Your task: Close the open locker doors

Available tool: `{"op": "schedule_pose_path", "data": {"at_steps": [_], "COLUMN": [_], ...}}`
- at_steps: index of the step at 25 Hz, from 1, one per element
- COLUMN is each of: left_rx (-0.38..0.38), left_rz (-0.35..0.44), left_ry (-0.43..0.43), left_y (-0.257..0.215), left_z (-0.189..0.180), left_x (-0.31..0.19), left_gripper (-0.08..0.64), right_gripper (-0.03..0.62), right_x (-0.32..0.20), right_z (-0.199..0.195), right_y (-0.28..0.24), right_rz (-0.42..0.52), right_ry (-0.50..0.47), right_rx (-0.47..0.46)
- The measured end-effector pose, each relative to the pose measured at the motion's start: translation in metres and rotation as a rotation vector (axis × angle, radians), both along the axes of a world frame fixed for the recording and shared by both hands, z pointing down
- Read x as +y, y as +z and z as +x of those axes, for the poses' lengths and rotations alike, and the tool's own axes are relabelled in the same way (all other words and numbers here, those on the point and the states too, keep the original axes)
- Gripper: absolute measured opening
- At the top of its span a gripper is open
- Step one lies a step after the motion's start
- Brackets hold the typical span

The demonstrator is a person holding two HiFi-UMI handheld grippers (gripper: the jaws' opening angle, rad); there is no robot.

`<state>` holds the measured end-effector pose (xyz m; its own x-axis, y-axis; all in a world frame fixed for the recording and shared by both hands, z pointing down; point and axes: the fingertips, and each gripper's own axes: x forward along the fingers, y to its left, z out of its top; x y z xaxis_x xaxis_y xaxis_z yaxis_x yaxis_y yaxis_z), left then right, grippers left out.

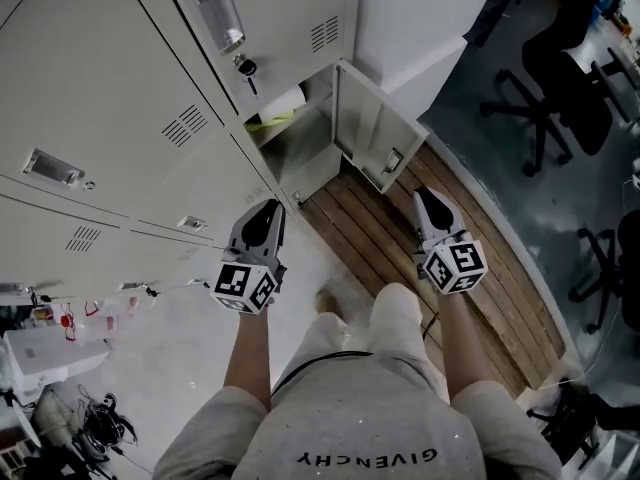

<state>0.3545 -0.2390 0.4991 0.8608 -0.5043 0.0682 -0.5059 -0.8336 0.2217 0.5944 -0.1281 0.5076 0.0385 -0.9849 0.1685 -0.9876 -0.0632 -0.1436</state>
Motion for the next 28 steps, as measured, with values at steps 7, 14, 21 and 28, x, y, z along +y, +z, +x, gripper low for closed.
{"op": "schedule_pose_path", "data": {"at_steps": [7,14,21,28], "left_rx": [-0.031,-0.013,-0.016,-0.027], "left_rz": [-0.016,-0.016,-0.006,-0.019], "left_ry": [-0.109,-0.222,-0.306,-0.345], "left_y": [0.014,0.019,0.023,0.033], "left_z": [-0.002,0.013,0.018,0.019], "left_x": [-0.01,-0.014,-0.013,-0.006], "left_gripper": [0.031,0.031,0.031,0.031], "right_gripper": [0.079,0.118,0.129,0.109], "right_x": [-0.028,-0.059,-0.077,-0.083], "right_z": [0.031,0.059,0.062,0.055], "right_y": [0.022,0.03,0.04,0.043], "right_rz": [-0.035,-0.052,-0.052,-0.055], "right_ry": [-0.055,-0.148,-0.259,-0.322], "right_rx": [-0.002,-0.002,-0.025,-0.005]}}
